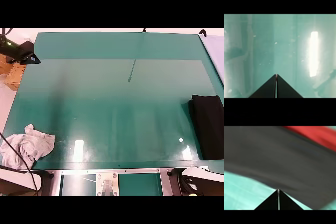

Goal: Fold the shirts.

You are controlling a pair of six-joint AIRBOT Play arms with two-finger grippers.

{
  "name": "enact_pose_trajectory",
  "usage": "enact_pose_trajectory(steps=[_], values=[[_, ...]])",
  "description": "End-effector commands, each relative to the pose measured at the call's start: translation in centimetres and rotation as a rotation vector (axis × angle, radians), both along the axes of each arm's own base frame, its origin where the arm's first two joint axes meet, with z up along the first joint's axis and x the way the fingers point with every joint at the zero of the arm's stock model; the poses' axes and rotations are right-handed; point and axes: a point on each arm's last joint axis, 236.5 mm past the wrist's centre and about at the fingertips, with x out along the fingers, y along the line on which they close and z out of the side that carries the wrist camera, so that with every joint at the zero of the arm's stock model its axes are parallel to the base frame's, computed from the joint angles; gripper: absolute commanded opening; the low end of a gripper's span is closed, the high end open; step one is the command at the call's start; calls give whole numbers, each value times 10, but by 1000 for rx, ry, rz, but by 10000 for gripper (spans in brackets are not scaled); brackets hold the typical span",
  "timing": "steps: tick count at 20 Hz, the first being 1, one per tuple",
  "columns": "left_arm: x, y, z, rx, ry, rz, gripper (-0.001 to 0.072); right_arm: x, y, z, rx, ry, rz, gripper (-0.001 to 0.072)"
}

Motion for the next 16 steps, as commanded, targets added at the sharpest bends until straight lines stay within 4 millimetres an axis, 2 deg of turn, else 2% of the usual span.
enact_pose_trajectory(steps=[1,2,4,6,8,11,14,16], values=[[0,-7,3,-39,9,14,20,112,42,64,-91,-328,233,18],[-4,-9,2,-40,25,7,19,133,65,70,-107,-367,310,18],[-20,-27,0,-41,73,-37,19,157,116,72,-130,-385,494,17],[-39,-53,-1,-14,81,-82,19,158,169,61,-112,-369,645,17],[-63,-81,-4,14,68,-124,19,142,218,39,-71,-338,763,17],[-116,-122,-20,0,77,-174,19,92,279,-6,8,-272,888,17],[-166,-144,-45,-24,102,-172,20,57,315,-37,33,-257,944,17],[-184,-146,-57,-43,131,-149,21,50,328,-44,35,-259,978,18]])
